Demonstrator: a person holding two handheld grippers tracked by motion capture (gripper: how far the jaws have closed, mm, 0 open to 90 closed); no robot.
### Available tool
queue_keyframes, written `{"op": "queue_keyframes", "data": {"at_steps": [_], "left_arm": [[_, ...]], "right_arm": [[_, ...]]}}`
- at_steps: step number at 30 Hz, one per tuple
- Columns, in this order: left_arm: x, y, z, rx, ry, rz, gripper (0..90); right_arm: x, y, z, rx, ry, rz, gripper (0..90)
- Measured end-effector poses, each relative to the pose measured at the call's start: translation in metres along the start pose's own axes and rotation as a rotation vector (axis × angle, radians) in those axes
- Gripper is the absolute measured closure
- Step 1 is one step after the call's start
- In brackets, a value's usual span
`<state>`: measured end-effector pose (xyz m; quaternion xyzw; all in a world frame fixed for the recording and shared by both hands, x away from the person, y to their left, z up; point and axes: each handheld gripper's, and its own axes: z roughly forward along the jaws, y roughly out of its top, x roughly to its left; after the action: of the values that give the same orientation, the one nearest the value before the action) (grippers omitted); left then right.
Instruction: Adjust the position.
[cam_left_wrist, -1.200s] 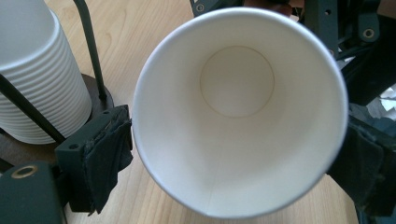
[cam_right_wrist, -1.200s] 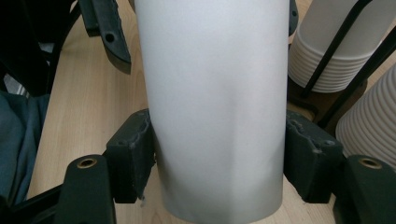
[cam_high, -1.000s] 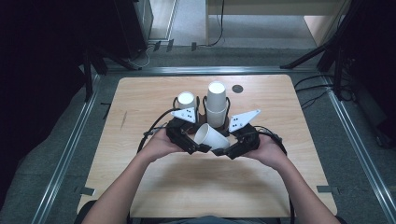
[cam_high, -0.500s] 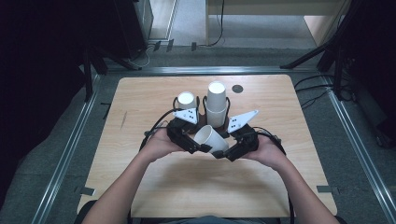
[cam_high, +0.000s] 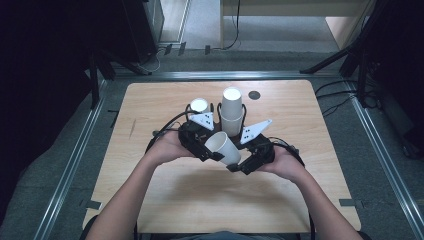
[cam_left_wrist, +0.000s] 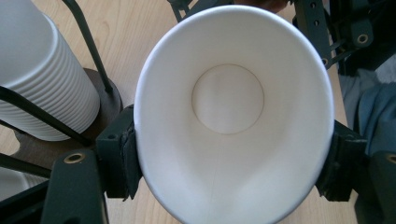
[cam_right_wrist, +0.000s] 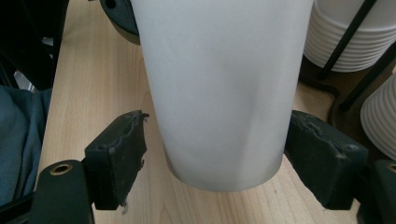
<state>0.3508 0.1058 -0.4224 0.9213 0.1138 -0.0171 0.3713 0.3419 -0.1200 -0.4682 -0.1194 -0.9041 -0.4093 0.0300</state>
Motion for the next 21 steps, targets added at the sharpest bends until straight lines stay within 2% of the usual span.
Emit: {"op": "queue_keyframes", "data": {"at_steps": [8, 15, 21], "left_arm": [[-0.003, 0.001, 0.009, 0.079, 0.026, 0.044, 24.6], [-0.005, -0.001, 0.016, 0.126, 0.039, 0.074, 24.5], [-0.007, 0.000, 0.018, 0.129, 0.035, 0.085, 24.2]], "right_arm": [[0.000, -0.001, 0.005, 0.015, 0.002, -0.010, 22.0], [0.000, -0.002, 0.010, 0.034, 0.005, -0.014, 23.2], [0.000, -0.003, 0.017, 0.052, 0.003, -0.022, 29.6]]}}
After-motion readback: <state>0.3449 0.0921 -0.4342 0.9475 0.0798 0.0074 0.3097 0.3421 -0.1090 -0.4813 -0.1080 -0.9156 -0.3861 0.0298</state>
